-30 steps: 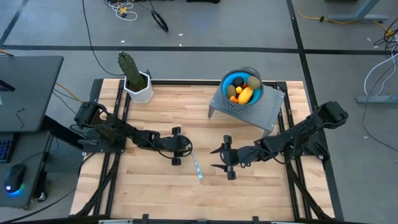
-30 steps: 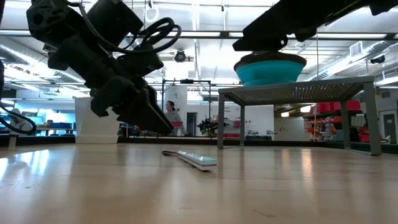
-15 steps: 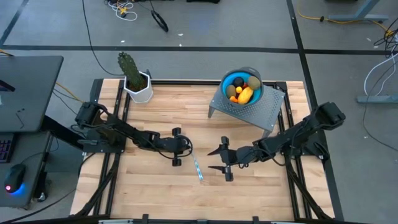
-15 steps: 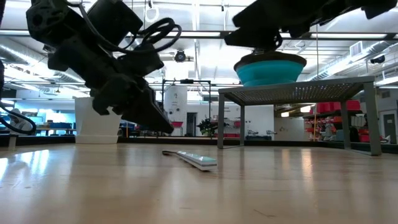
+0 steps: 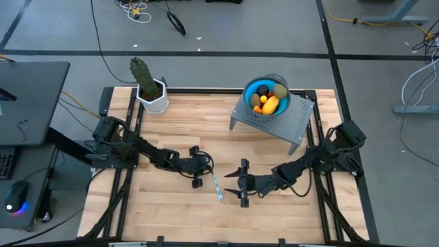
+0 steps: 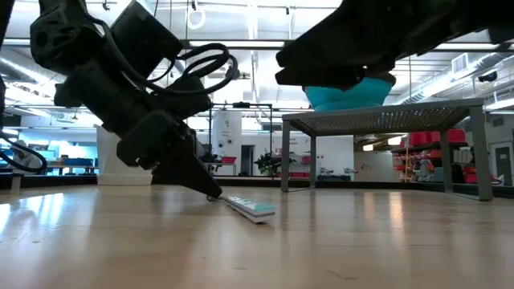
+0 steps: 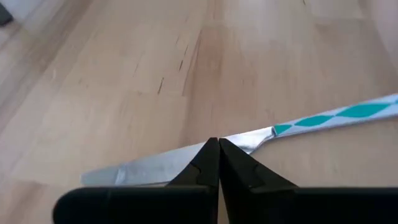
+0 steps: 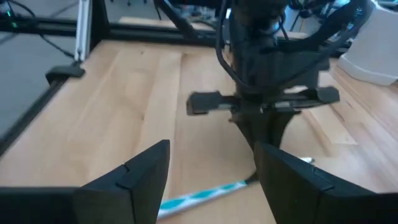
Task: Pick & Place Fruit
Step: Put the green table knife on the shelf
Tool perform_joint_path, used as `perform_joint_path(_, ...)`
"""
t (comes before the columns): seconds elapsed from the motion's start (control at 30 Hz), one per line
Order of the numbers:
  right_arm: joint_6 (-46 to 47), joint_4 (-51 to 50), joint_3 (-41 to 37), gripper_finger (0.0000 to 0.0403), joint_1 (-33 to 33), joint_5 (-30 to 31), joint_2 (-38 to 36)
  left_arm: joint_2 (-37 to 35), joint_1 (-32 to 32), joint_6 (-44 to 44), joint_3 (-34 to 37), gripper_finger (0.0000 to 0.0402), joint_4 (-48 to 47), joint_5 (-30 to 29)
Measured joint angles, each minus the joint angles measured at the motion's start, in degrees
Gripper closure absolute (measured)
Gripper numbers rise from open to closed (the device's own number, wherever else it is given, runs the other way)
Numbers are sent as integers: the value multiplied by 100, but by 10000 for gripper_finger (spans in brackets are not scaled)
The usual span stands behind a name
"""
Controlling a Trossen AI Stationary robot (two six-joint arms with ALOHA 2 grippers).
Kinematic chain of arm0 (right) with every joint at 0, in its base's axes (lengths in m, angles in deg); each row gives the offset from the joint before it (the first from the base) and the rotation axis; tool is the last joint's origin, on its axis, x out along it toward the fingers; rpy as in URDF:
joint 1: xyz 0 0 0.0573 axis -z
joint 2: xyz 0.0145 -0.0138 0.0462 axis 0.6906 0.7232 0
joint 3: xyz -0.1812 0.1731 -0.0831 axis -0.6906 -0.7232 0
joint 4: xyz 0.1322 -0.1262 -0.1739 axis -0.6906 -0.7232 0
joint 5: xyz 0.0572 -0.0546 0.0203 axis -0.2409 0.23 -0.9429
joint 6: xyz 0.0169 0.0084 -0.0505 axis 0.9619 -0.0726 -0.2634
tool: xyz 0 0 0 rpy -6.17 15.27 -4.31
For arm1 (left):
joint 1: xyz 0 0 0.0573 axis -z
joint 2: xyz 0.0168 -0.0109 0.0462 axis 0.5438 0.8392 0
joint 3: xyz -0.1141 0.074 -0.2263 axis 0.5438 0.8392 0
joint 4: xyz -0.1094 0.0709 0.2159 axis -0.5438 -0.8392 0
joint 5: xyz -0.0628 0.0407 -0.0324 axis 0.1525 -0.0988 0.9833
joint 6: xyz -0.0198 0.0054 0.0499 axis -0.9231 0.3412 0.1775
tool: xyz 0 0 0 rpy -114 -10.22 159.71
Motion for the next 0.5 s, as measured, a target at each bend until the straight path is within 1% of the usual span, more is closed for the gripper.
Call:
perform_joint_path(0.13, 225, 14, 52, 163, -169, 255, 84, 0, 115, -588, -2, 392, -24, 2)
perform_joint_path(0.3, 533, 20, 59, 163, -234, 253, 147, 4, 260, -1275, -2, 397, 59, -254)
perform_joint_path(0.5, 549, -41, 55, 163, -243, 102, 259, 96, 257, -1541, -12, 389, 457, -434)
